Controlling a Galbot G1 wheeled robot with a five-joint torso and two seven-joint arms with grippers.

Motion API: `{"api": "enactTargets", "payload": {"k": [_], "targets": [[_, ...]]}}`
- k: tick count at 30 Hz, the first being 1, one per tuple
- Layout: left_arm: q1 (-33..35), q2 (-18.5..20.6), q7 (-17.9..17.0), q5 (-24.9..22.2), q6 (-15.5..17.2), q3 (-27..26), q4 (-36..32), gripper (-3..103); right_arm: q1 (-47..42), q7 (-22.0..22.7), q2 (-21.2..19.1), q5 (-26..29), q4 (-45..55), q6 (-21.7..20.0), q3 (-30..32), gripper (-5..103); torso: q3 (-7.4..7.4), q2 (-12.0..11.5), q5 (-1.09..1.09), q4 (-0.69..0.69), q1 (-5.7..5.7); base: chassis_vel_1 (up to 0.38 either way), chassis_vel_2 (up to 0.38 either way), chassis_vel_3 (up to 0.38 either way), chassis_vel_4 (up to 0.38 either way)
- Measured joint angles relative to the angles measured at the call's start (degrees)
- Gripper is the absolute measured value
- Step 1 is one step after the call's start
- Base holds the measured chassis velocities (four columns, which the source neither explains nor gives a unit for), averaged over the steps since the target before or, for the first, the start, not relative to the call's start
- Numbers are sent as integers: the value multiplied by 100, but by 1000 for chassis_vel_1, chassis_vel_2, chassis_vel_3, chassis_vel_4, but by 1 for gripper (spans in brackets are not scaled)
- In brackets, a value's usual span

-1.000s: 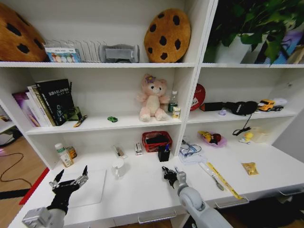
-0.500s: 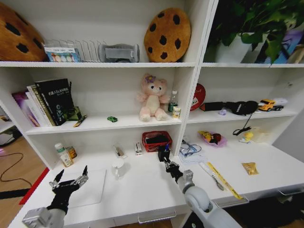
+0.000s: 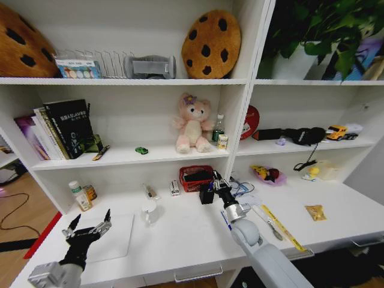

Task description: Organize the objects on the table.

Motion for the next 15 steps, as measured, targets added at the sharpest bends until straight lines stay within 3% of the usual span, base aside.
{"api": "enactTargets", "payload": {"k": [15], "targets": [[0, 0, 0, 0, 0, 0, 0, 100, 1315, 83, 370, 68, -1218, 72, -528, 12, 0, 1, -2, 0, 0, 0, 0, 0, 0]]}}
